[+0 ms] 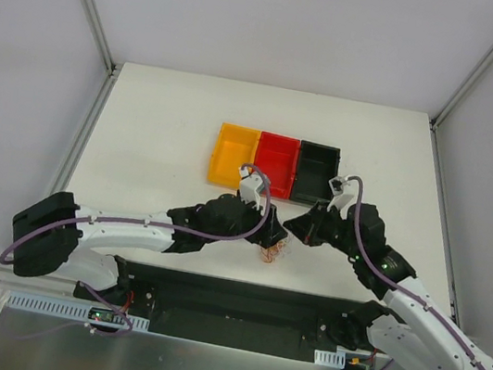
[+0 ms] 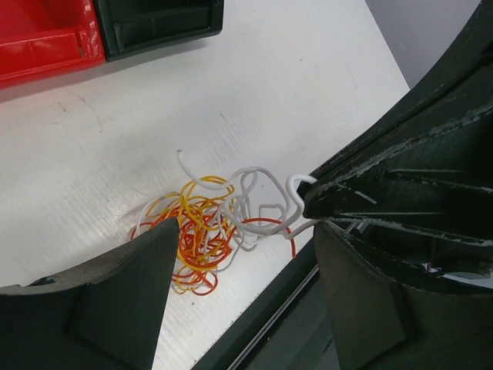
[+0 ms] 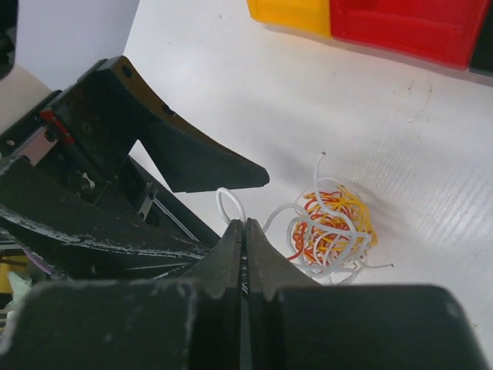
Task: Untangle the cables
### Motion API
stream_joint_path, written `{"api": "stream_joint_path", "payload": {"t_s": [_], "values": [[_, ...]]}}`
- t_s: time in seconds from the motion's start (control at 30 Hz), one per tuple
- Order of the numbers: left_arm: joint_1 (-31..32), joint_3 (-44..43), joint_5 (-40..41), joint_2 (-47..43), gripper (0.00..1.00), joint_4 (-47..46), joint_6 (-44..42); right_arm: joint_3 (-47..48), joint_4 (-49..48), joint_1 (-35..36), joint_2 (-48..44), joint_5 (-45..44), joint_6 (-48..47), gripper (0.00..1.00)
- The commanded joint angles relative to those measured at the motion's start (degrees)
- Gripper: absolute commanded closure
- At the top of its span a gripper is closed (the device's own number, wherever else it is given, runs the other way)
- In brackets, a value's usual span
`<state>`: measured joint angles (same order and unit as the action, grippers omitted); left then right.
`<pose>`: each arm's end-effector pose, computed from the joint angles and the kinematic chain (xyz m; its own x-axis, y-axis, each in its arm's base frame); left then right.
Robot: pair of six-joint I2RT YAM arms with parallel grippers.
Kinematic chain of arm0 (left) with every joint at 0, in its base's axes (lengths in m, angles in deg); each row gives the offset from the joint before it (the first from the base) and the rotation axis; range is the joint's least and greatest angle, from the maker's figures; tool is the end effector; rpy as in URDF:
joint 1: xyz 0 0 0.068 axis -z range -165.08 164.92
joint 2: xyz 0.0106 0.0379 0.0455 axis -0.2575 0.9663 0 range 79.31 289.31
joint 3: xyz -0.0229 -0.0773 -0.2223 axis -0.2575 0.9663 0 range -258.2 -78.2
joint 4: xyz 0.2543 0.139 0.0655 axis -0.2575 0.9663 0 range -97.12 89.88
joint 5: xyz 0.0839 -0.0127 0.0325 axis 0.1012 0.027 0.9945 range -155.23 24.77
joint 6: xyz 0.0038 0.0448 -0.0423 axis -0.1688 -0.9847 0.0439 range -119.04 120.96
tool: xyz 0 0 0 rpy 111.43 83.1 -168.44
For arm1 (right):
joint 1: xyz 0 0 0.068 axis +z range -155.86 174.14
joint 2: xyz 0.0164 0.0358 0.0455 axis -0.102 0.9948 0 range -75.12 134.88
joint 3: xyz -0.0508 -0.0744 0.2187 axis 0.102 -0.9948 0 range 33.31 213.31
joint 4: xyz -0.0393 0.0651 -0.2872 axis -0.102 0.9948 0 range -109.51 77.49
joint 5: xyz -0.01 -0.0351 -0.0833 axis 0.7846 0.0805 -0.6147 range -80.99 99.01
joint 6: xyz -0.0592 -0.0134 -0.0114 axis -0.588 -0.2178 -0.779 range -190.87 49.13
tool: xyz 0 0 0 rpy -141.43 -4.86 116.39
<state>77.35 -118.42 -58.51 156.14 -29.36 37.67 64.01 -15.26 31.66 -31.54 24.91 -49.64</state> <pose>0.1658 -0.3057 0.1835 -0.5869 -0.1584 -0.7940 0.5951 0.5806 -0.5557 0.1974 0.1676 0.2300 -0.5049 0.0514 -0.8616 -0.6550 0.6274 0.4212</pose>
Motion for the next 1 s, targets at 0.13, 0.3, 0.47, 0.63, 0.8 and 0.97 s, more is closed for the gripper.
{"api": "stream_joint_path", "payload": {"t_s": [0.13,0.3,0.47,0.63,0.8,0.97], "values": [[2.34,5.95,9.01,-7.05,0.31,-9.14,-2.52,5.60,-0.03,0.27,-1.74,3.61,1.79,0.99],[2.60,6.65,11.47,-8.11,0.34,-9.58,-3.66,5.78,-0.21,0.19,-1.82,4.14,2.76,0.99],[2.87,7.97,12.61,-10.04,0.41,-10.98,-5.07,5.69,-0.03,0.27,-2.44,3.44,2.76,1.00],[3.13,10.95,12.09,-11.36,0.39,-14.23,-4.98,6.39,-0.12,0.19,-1.83,4.14,2.85,0.99],[3.13,10.79,12.18,-10.66,0.28,-14.59,-5.50,6.57,-0.91,0.19,-0.77,5.54,3.72,0.99],[3.13,8.15,11.47,-8.03,0.17,-14.94,-7.00,5.95,-2.84,0.28,-0.15,6.69,5.30,0.99]]}}
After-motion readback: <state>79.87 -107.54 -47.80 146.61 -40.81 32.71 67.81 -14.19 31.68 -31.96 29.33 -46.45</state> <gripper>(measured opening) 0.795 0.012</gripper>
